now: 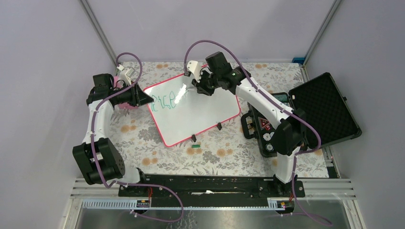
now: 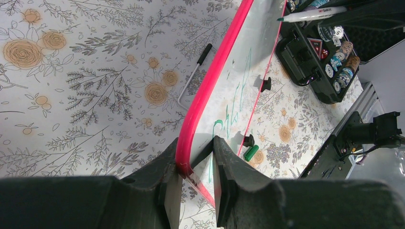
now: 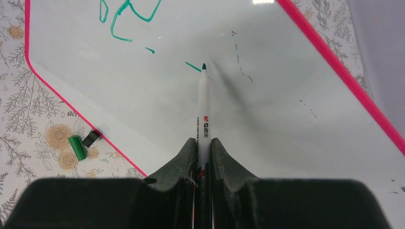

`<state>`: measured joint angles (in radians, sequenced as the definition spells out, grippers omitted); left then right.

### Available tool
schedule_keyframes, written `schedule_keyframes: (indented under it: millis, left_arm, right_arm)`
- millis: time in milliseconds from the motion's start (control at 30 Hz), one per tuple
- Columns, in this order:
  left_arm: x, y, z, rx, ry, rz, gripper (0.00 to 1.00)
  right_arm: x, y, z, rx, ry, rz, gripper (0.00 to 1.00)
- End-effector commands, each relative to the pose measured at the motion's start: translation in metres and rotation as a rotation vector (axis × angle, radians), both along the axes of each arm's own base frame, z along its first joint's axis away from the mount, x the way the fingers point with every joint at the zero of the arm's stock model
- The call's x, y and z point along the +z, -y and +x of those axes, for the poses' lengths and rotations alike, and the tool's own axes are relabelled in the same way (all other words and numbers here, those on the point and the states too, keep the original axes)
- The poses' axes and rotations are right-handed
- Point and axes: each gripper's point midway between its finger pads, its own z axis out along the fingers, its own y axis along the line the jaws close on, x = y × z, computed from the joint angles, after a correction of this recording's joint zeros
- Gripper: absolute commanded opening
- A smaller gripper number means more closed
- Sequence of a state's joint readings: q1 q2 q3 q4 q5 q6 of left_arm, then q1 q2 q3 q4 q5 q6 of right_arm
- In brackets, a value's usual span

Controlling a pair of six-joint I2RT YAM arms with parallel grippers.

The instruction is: Write a sentence on the whiteboard

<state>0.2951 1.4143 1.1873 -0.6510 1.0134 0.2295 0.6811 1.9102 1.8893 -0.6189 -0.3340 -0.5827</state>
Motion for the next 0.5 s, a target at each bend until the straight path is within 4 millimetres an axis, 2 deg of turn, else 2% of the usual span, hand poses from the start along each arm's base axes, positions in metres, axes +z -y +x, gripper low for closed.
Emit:
schedule_keyframes:
  millis: [0, 233, 467]
  left_arm:
    - [0.014, -0.001, 0.007, -0.027, 0.133, 0.089, 0.0]
    - [0.014, -0.001, 0.007, -0.028, 0.132, 0.088, 0.0]
    - [0.014, 0.0, 0.007, -0.028, 0.135, 0.09, 0.0]
  right_arm:
    - [0.037, -0.007, 0.009, -0.006, 0.062, 0.073, 0.0]
    - [0.029, -0.009, 0.02, -0.028, 0.068, 0.051, 0.0]
    - [0.02, -0.008, 0.022, -0.031, 0.05, 0.023, 0.0]
